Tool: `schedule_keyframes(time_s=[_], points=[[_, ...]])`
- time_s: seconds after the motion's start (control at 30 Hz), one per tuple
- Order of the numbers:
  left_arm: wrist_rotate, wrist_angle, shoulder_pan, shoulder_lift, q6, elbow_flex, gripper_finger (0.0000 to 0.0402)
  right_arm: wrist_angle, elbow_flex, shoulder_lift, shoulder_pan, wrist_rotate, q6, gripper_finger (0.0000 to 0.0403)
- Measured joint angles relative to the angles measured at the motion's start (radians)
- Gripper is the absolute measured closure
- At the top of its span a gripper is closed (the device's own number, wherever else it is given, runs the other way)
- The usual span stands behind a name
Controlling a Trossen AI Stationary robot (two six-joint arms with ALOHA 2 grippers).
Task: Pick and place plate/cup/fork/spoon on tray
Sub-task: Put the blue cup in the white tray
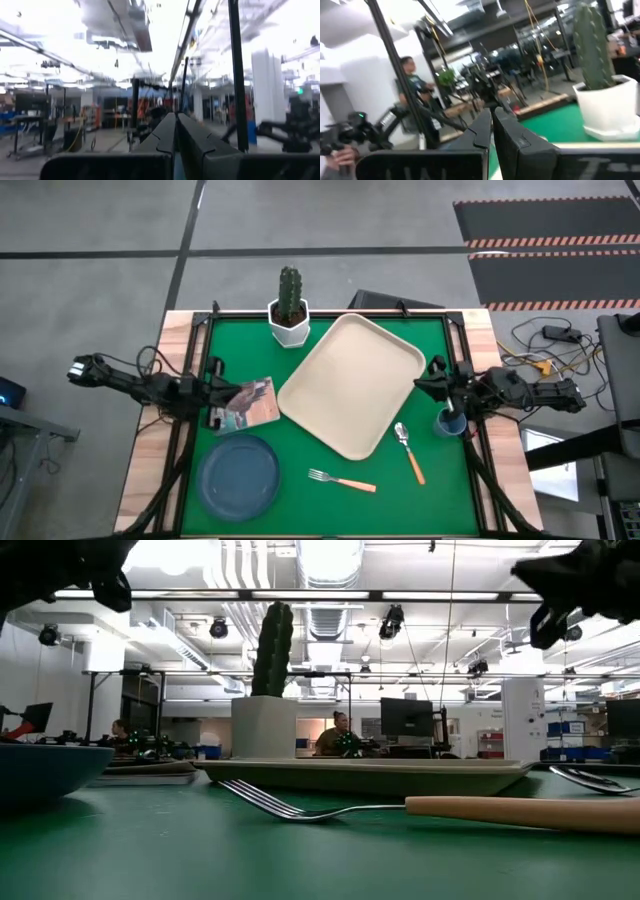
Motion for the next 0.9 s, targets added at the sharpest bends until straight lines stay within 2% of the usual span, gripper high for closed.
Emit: schedule_keyframes(time_s=[0.3,0.43,0.53,0.63,0.77,0.9], points=[[-0.001,0.076,0.000,0.001,0.001,0.013,0.0402,0.212,0.000,0.132,0.015,0.000,0.059,0.0394],[-0.001,0.091,0.000,0.001,0.001,0.037,0.0402,0.160,0.063,0.216,0.015,0.008,0.083,0.0394],[-0.001,0.093,0.000,0.000,0.001,0.054,0.0402,0.001,0.178,0.278,0.015,0.010,0.110,0.0394],[-0.002,0.114,0.000,0.000,0.005,0.061,0.0402,-0.251,0.323,0.342,0.015,0.016,0.147,0.0394],[-0.008,0.240,0.000,0.005,0.064,0.061,0.0402,-0.591,0.523,0.433,0.015,0.019,0.243,0.0394],[-0.010,0.307,0.000,0.005,0.103,0.057,0.0402,-0.818,0.695,0.538,0.018,-0.006,0.337,0.0394]])
